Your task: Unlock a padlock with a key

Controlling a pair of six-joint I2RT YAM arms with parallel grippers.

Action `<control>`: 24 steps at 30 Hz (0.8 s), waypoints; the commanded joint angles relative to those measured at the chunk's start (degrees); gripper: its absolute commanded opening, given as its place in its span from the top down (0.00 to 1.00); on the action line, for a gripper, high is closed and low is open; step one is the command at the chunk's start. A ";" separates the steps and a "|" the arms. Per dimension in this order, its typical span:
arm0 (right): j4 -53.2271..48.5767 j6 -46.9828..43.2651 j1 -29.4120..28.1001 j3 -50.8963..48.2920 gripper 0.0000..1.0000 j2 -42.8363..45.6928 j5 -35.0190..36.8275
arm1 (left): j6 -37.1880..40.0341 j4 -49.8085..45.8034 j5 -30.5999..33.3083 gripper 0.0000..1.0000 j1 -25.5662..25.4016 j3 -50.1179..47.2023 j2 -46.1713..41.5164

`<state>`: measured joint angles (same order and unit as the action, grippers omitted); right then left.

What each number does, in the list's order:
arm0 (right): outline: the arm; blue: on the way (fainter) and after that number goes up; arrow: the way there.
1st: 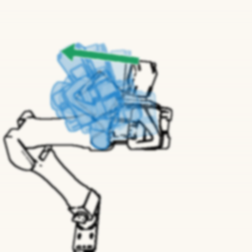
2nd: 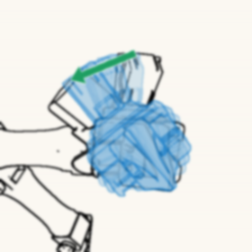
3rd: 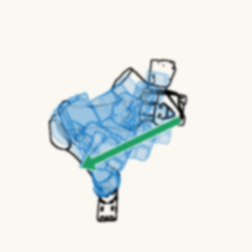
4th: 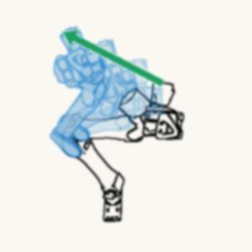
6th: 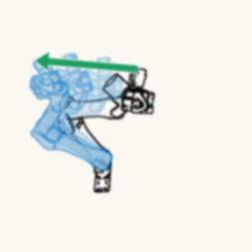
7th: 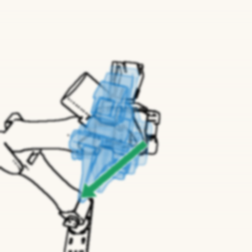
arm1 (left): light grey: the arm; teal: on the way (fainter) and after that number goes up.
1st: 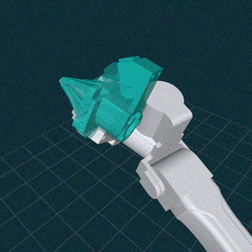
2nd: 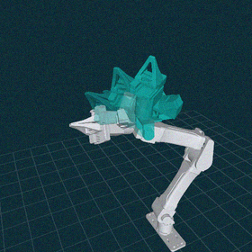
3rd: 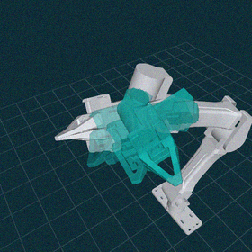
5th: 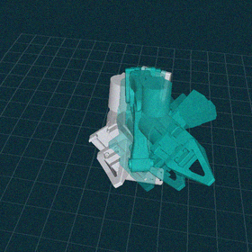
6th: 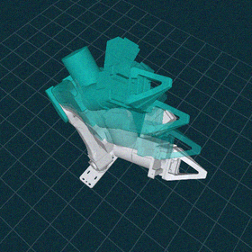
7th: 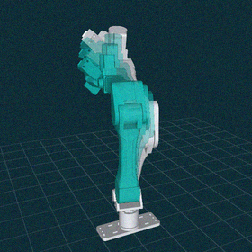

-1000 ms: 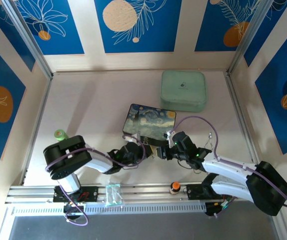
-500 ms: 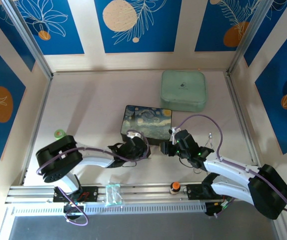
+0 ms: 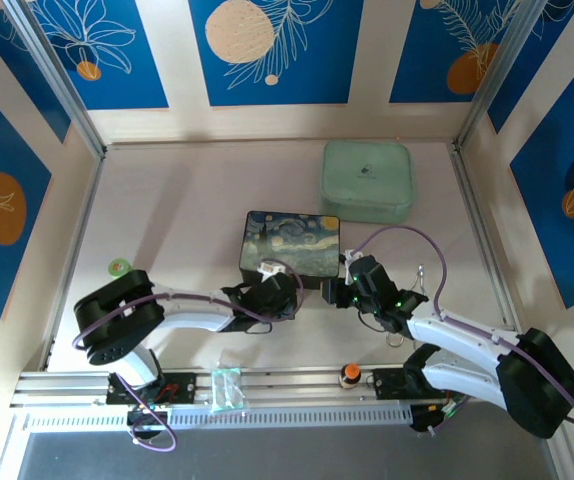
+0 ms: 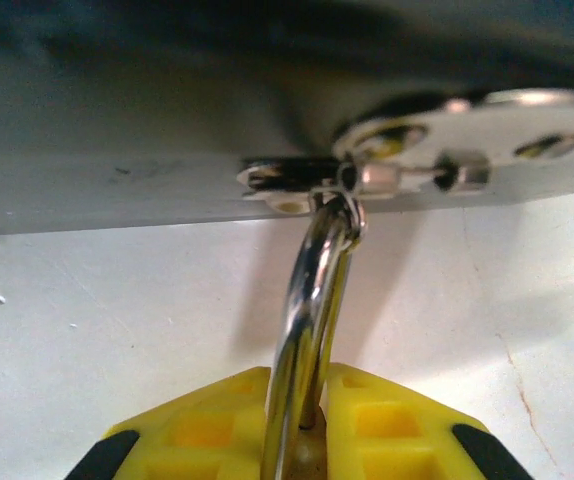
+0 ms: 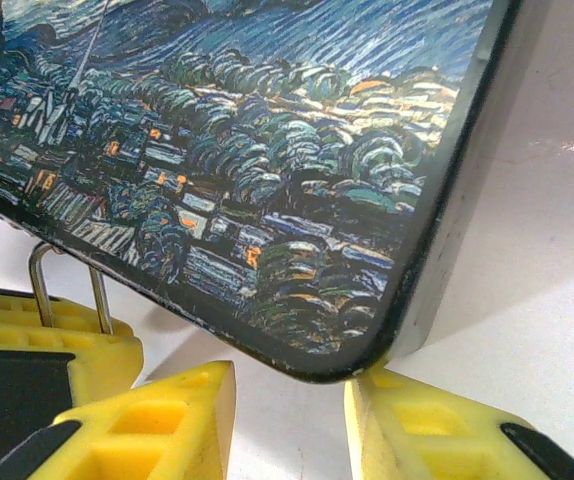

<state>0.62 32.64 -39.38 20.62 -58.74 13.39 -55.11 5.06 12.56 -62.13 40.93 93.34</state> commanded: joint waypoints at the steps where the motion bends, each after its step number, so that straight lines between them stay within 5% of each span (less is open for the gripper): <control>1: -0.07 0.87 0.18 1.53 0.66 0.07 1.44 | 2.09 -15.01 6.19 0.86 -0.75 1.46 2.22; 9: -7.11 3.05 0.72 5.43 0.67 3.41 8.20 | 5.28 -28.02 12.98 0.83 -0.80 5.03 1.93; 24: -8.55 4.14 5.00 5.26 0.70 5.04 4.41 | 8.16 -40.61 14.65 0.78 -0.80 13.04 8.70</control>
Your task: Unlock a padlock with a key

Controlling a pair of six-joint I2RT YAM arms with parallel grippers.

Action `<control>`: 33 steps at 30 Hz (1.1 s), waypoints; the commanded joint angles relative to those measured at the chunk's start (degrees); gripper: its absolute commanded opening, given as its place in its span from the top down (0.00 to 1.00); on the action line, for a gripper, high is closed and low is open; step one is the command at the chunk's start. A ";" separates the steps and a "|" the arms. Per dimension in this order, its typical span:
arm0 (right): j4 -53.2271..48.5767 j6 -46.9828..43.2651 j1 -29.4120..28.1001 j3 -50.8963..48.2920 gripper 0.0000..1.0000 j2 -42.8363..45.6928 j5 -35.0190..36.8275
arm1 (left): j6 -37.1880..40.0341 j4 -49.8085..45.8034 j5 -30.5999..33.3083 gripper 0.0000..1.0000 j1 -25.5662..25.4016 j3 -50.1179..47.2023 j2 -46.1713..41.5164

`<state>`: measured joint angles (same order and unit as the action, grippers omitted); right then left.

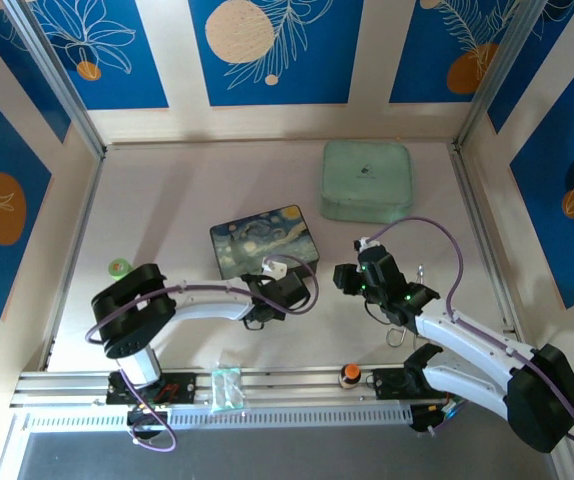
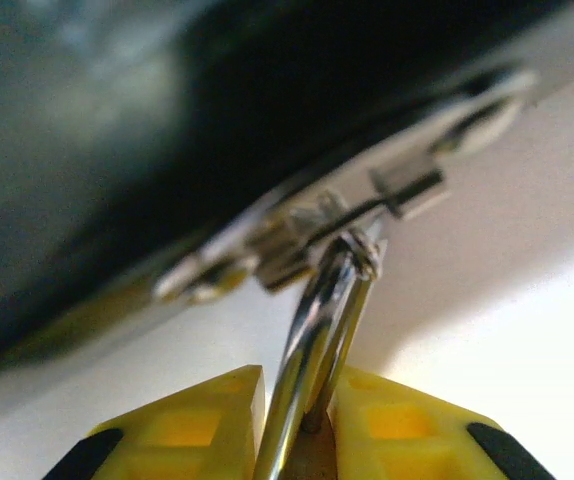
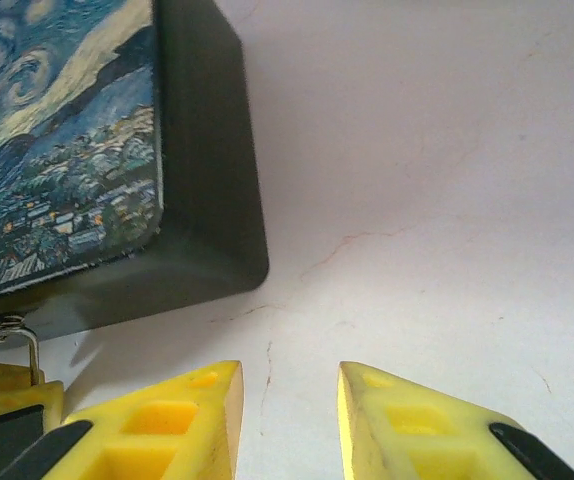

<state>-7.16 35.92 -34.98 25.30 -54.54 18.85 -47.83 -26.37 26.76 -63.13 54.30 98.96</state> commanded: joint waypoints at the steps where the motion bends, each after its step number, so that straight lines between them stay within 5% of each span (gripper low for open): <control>1: -0.59 0.82 0.85 0.54 0.70 0.84 -1.36 | 0.83 -9.38 0.29 0.77 0.20 0.11 3.55; 19: 0.58 3.10 1.94 -0.10 0.71 -1.09 -3.13 | -3.43 -14.53 4.03 0.72 -5.44 4.58 8.57; 23: 0.68 3.36 1.94 -0.30 0.72 -1.26 -3.05 | -4.52 -16.87 4.94 0.65 -7.74 6.59 9.34; 30: 1.27 4.20 1.85 -1.31 0.72 -1.57 -2.86 | -5.22 -20.32 6.80 0.77 -10.21 10.08 11.96; 33: 1.20 4.33 1.85 -1.61 0.72 -1.46 -2.90 | -5.31 -22.27 7.73 0.74 -10.81 11.41 13.39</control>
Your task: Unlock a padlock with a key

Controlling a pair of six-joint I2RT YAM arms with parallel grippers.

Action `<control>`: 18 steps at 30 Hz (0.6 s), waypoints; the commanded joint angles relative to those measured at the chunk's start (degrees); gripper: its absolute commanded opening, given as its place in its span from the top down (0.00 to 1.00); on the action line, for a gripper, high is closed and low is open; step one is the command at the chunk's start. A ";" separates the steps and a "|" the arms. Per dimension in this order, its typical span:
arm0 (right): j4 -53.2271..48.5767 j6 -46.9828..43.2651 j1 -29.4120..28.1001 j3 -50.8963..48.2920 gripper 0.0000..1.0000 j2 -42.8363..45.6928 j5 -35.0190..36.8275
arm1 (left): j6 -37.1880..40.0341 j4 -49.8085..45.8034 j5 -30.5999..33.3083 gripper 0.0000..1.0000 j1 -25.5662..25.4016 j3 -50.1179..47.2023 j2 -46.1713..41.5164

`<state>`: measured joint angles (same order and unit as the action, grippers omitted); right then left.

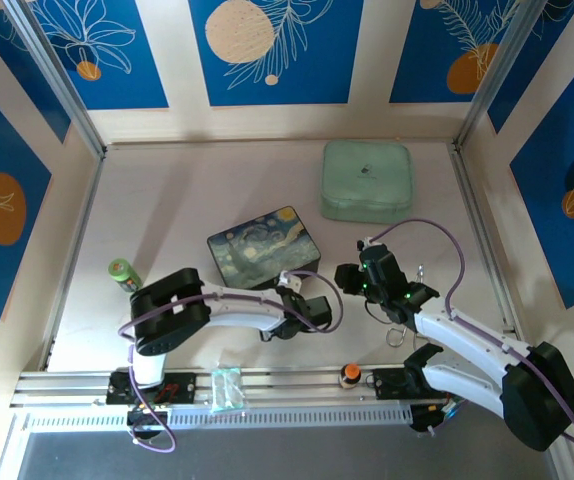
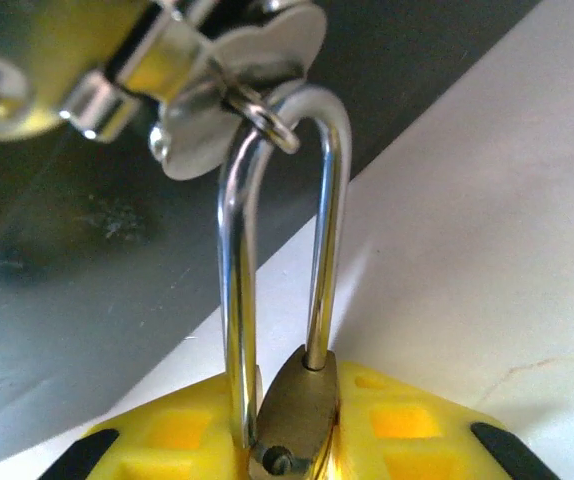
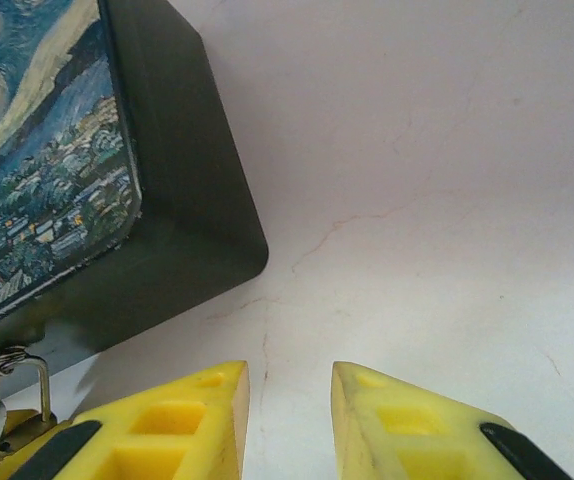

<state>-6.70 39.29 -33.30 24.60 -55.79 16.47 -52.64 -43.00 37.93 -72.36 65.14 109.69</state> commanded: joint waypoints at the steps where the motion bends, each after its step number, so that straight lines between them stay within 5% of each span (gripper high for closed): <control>1: 0.66 0.97 0.16 -1.00 0.72 -0.21 -0.54 | -0.41 -6.04 -3.26 0.73 -1.64 0.96 2.89; 6: 0.40 1.27 0.16 -1.43 0.73 0.24 0.37 | -0.97 -10.39 -0.77 0.70 -2.74 4.00 4.57; 18: 0.42 1.83 0.46 -2.05 0.73 0.42 1.37 | -1.44 -4.50 -5.56 0.68 -6.56 2.53 0.60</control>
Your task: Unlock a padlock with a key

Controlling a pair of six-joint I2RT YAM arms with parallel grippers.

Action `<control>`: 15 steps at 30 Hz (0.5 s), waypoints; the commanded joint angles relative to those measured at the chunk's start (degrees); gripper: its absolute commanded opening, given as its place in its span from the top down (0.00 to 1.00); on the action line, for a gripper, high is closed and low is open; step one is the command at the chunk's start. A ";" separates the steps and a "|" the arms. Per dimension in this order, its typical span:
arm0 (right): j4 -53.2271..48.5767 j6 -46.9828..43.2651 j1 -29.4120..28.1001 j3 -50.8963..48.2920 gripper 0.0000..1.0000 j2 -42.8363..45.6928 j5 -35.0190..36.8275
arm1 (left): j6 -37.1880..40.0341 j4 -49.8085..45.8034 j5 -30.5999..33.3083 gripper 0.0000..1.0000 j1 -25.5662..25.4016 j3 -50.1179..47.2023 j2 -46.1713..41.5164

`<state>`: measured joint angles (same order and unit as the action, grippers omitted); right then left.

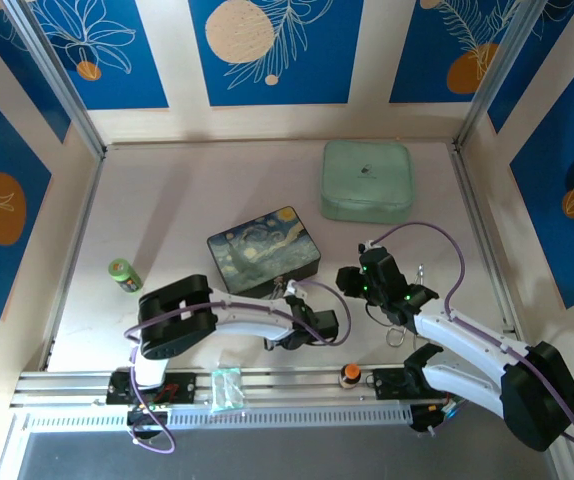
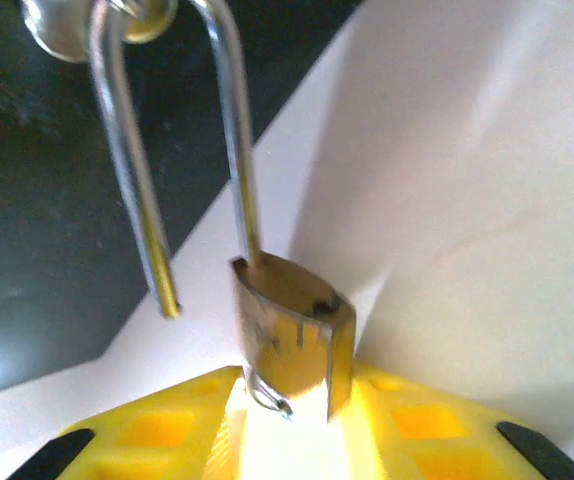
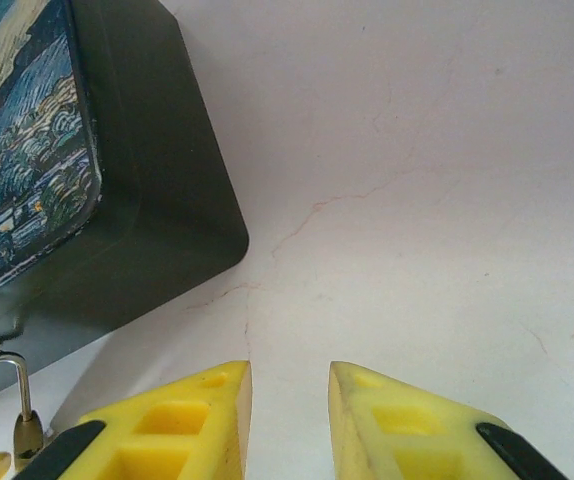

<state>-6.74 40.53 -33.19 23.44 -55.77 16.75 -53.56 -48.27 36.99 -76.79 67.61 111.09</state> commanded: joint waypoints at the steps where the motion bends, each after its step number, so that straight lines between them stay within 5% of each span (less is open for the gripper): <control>1: 0.56 0.64 0.40 -1.02 0.74 0.24 1.05 | -0.18 0.55 -4.39 0.68 -2.20 0.62 -0.79; 6: 0.33 0.53 0.46 -1.29 0.74 1.19 0.83 | 1.34 4.43 -5.32 0.62 -1.55 -1.21 -4.74; 10: 0.70 -0.44 0.45 -2.44 0.65 5.84 -0.29 | 3.29 11.12 -7.62 0.35 1.44 -8.02 -16.29; 13: 2.90 -1.42 0.91 -4.20 0.45 9.13 -3.44 | 5.10 18.31 -10.98 0.28 4.87 -14.75 -26.74; 15: 3.50 -0.25 1.43 -4.76 0.19 10.26 -5.87 | 5.13 22.34 -13.33 0.26 7.36 -18.87 -32.41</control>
<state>-5.19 39.99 -32.40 20.05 -46.98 14.68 -49.84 -33.43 28.03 -72.23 52.86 84.16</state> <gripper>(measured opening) 0.711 0.732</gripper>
